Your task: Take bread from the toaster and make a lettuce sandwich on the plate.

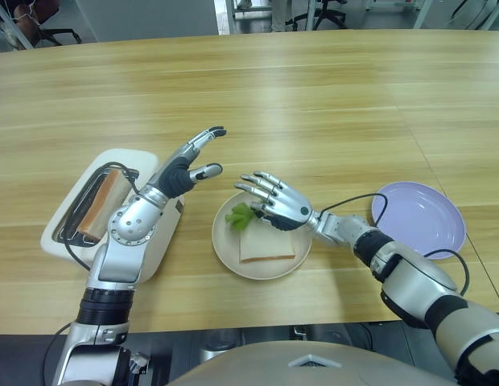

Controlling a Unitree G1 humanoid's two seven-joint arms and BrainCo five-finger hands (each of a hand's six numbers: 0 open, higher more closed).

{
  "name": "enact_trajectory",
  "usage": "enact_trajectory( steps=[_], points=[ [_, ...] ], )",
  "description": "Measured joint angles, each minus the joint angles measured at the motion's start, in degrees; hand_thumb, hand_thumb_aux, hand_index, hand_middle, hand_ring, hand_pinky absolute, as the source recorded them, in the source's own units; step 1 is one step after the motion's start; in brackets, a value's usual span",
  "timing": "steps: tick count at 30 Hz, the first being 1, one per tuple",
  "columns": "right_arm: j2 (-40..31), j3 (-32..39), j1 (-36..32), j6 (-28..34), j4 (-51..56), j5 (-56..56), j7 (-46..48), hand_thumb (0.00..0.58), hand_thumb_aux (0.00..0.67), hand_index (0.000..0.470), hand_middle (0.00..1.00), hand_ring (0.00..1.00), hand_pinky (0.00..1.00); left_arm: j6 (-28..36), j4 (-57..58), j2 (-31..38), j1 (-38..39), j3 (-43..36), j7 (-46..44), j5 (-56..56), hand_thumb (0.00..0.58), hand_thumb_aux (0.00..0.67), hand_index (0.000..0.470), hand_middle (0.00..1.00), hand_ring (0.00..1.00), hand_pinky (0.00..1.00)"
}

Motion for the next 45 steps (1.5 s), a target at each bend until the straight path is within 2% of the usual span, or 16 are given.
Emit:
enact_trajectory(
  steps=[14,29,43,44,45],
  points=[
    [-6.53,0.84,3.13,-1.71,-6.88,1.37,0.06,0.580,0.670,0.460,0.00,0.00,0.00,-0.06,0.06,-0.06,0.02,-0.05,-0.02,0.01,0.000,0.000,0.000,0.00,0.00,0.00],
    [-8.18,1.20,4.61,-0.92,-14.28,0.24,0.52,0.580,0.670,0.460,0.00,0.00,0.00,-0.09,0.15,-0.09,-0.24,-0.07,-0.02,0.02,0.000,0.000,0.000,0.00,0.00,0.00],
    [-8.69,2.88,4.89,-2.05,-15.34,-0.57,1.86,0.580,0.670,0.460,0.00,0.00,0.00,-0.14,0.76,-0.09,-0.37,-0.08,-0.03,0.02,0.000,0.000,0.000,0.00,0.00,0.00],
    [-8.71,2.87,4.91,-2.04,-15.35,-0.53,1.87,0.363,0.260,0.179,0.00,0.00,0.00,-0.16,0.83,-0.09,-0.39,-0.08,-0.03,0.02,0.000,0.000,0.000,0.00,0.00,0.00],
    [-8.76,2.85,5.02,-2.01,-15.35,-0.48,1.87,0.363,0.260,0.179,0.00,0.00,0.00,-0.17,0.90,-0.09,-0.41,-0.08,-0.03,0.02,0.000,0.000,0.000,0.00,0.00,0.00]
  ],
)
